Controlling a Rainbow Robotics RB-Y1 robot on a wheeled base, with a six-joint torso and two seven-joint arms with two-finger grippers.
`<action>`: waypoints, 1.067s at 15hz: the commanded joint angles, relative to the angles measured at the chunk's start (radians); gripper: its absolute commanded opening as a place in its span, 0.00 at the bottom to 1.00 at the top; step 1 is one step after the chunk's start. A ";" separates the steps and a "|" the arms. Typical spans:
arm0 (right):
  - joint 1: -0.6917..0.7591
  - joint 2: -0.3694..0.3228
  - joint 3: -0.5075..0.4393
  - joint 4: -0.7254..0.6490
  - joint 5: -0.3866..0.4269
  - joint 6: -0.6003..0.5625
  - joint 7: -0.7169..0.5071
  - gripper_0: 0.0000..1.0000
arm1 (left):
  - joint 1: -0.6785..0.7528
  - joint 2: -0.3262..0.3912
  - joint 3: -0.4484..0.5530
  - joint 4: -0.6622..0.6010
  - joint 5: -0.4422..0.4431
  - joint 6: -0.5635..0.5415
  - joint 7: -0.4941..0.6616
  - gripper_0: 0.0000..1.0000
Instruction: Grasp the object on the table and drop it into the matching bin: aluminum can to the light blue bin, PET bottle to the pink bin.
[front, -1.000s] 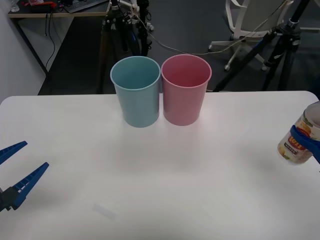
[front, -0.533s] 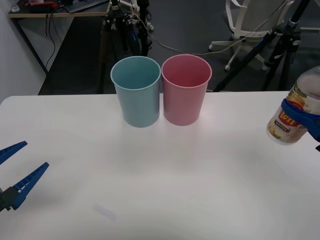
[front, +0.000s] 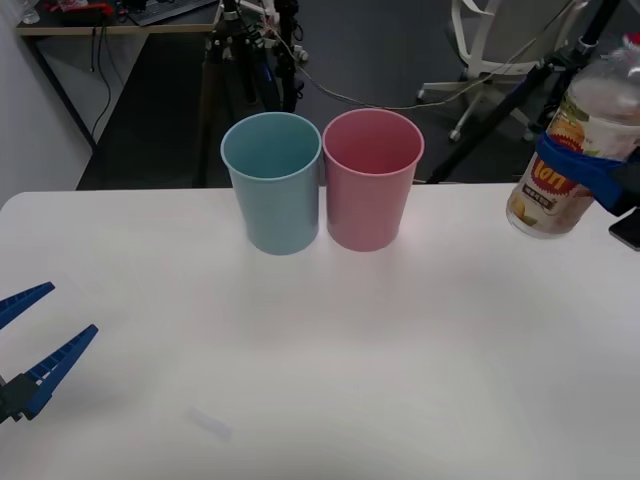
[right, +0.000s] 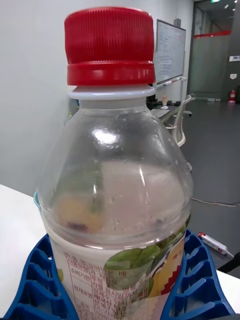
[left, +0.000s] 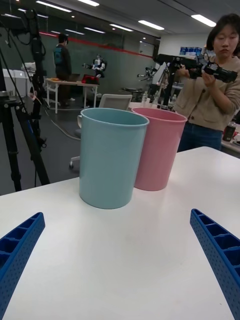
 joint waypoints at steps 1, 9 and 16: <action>-0.155 -0.060 0.046 0.019 -0.108 0.048 0.001 0.00 | 0.000 0.000 0.000 0.000 0.000 0.000 0.000 1.00; -0.798 -0.035 0.541 0.244 -0.125 0.156 0.006 0.00 | 0.000 0.000 0.000 0.000 0.000 0.000 0.000 1.00; -1.164 0.164 0.822 0.481 -0.060 0.278 0.013 0.00 | 0.000 0.000 0.000 0.000 0.000 0.000 0.000 1.00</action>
